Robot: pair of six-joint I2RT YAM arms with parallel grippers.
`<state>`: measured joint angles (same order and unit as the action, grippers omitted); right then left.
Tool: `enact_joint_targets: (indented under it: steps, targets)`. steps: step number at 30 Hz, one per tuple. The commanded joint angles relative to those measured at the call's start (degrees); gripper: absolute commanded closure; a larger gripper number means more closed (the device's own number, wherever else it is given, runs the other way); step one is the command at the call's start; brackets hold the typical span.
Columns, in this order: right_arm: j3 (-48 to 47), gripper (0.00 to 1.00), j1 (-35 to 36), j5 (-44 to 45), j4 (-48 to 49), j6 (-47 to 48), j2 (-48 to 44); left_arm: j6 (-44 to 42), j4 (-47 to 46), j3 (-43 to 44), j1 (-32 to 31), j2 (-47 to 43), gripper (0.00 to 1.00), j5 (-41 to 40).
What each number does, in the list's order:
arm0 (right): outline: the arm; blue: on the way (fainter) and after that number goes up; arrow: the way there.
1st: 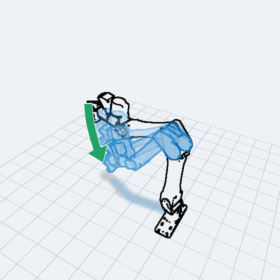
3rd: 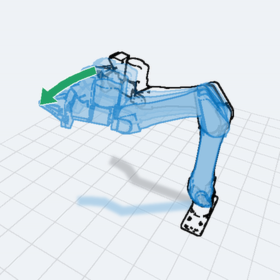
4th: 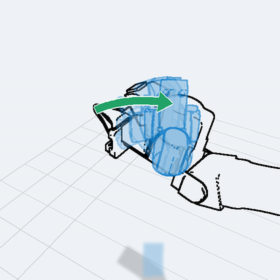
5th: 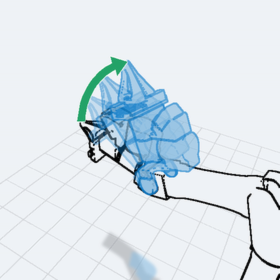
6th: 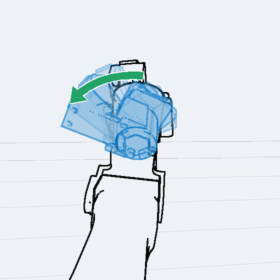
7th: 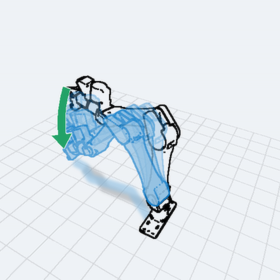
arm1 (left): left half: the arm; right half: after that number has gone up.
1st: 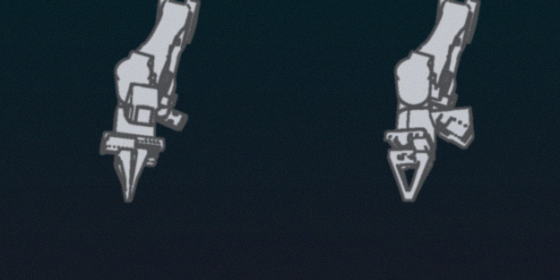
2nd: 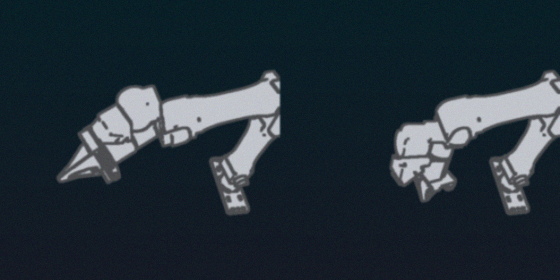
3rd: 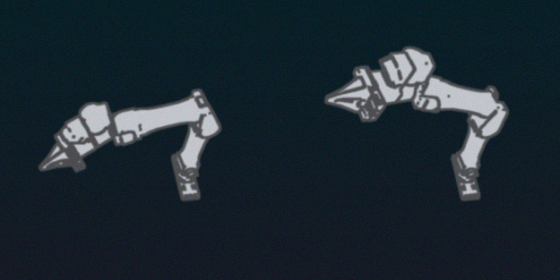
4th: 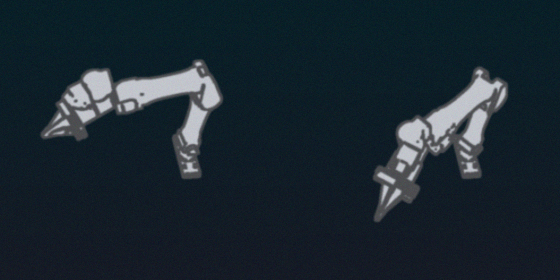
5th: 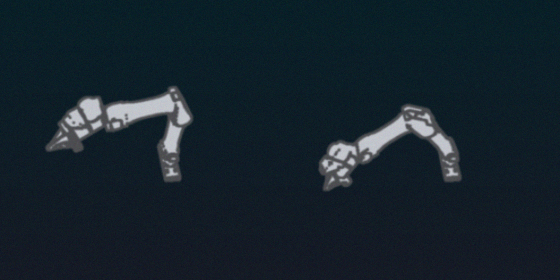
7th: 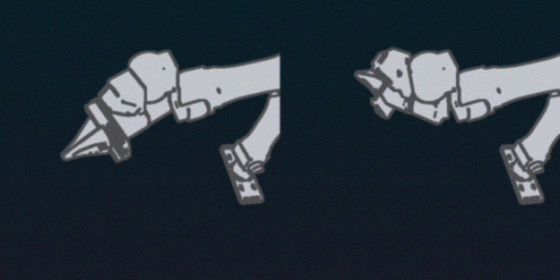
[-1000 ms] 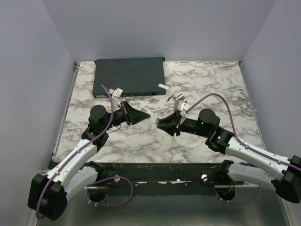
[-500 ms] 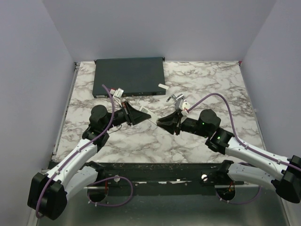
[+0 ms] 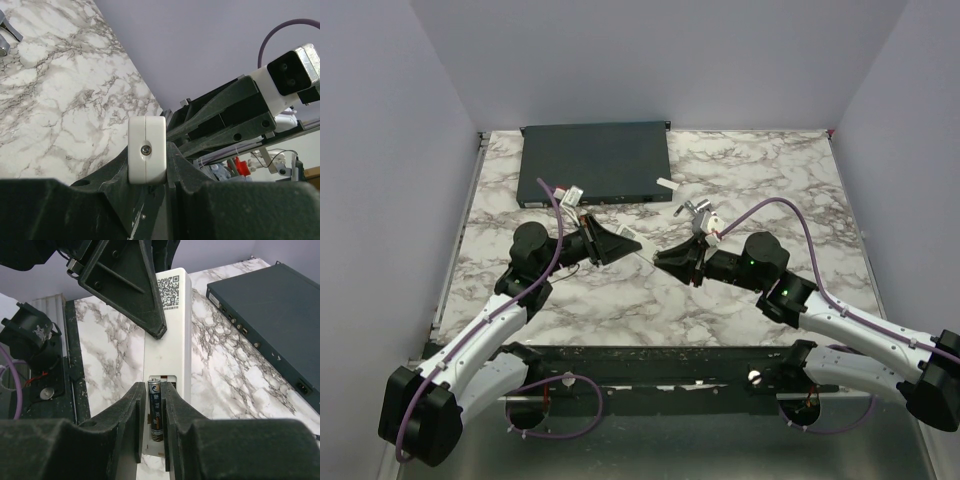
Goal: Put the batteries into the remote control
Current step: Load the battery into the remote control.
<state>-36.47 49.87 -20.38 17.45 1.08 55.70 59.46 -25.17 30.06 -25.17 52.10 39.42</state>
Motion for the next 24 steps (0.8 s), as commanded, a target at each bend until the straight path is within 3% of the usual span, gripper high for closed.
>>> enact_joint_targets:
  steps: [1, 8, 16, 24]
  targets:
    - [0.55, 0.76, 0.19, 0.29, 0.04, 0.19, 0.10, 0.13, -2.17, 1.77, -0.23, -0.20, 1.00, -0.82]
    - [0.59, 0.77, 0.14, 0.17, -0.06, 0.08, -0.05, 0.08, -2.17, 1.93, -0.23, 0.19, 1.00, -0.59]
    - [0.42, 0.66, 0.19, -0.03, 2.15, -0.90, -1.58, -0.05, -2.52, 1.93, -0.23, 0.37, 1.00, -0.31]
    - [0.50, 0.62, 0.15, 1.77, 3.92, -0.91, -3.69, 0.04, -2.51, 1.71, -0.23, 0.29, 1.00, 0.09]
